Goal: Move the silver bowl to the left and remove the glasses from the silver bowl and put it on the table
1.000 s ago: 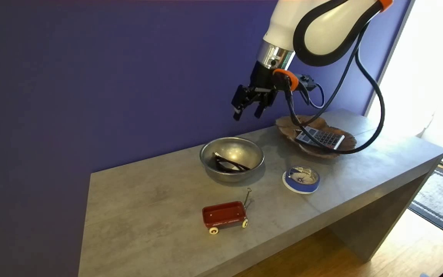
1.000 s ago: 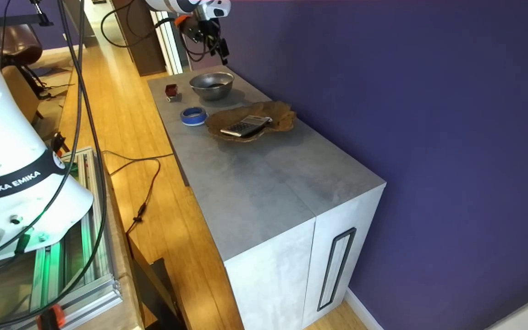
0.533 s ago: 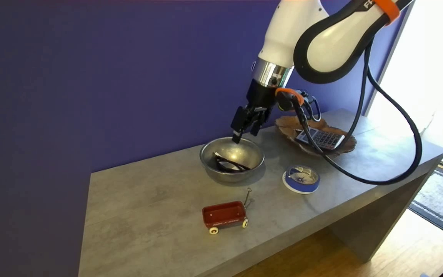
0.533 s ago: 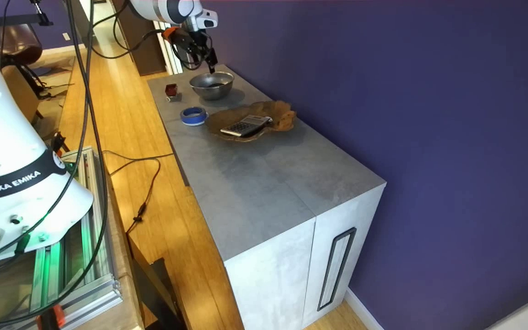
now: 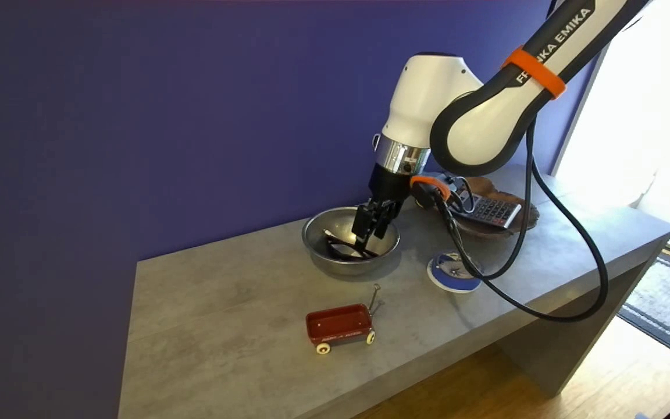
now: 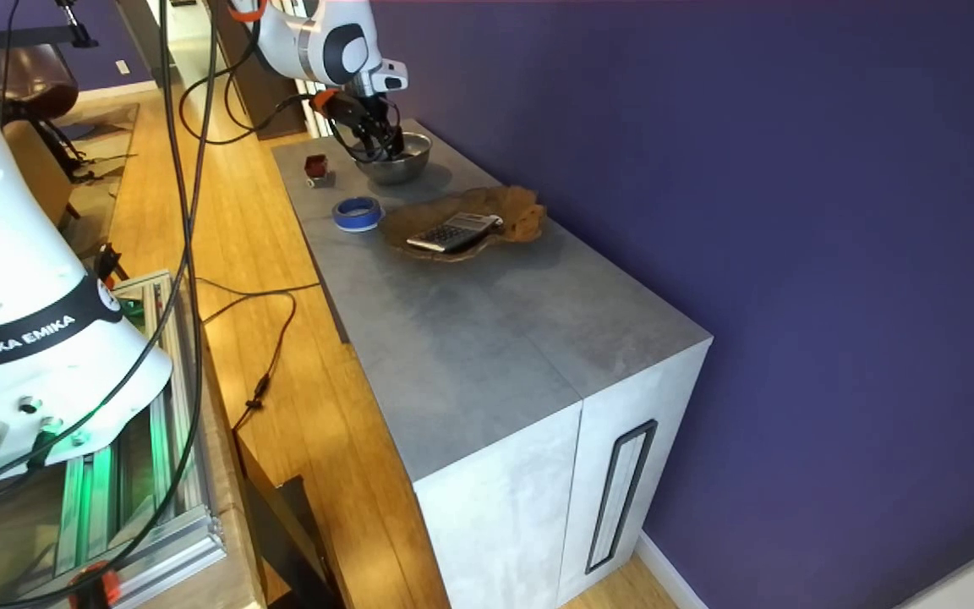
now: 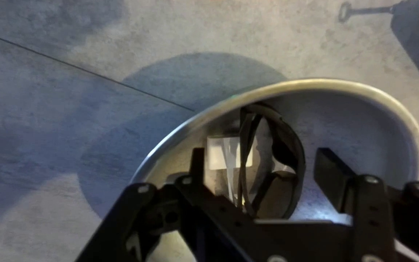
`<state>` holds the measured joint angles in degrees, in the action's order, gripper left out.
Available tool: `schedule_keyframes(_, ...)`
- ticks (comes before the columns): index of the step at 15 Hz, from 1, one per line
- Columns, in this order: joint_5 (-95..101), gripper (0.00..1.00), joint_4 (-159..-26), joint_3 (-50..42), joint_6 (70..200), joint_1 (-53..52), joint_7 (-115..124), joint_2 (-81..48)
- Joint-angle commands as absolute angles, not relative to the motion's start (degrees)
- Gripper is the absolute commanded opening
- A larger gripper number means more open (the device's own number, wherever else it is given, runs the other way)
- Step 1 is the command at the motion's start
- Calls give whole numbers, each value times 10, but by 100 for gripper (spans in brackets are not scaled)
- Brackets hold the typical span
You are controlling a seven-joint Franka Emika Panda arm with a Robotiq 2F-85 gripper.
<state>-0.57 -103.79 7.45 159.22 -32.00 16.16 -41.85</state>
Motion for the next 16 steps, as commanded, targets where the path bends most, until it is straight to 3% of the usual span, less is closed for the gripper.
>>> schedule_keyframes(1, 16, 51, -993, 57, 1597, -342, 174, -449)
schedule_keyframes(5, 28, 37, -955, 29, 1595, -366, 184, -477)
schedule_keyframes(9, 32, 42, -921, -7, 1591, -392, 203, -508)
schedule_keyframes(14, 23, 2, -899, -24, 1588, -401, 213, -525)
schedule_keyframes(16, 21, 0, -898, -25, 1588, -400, 217, -518)
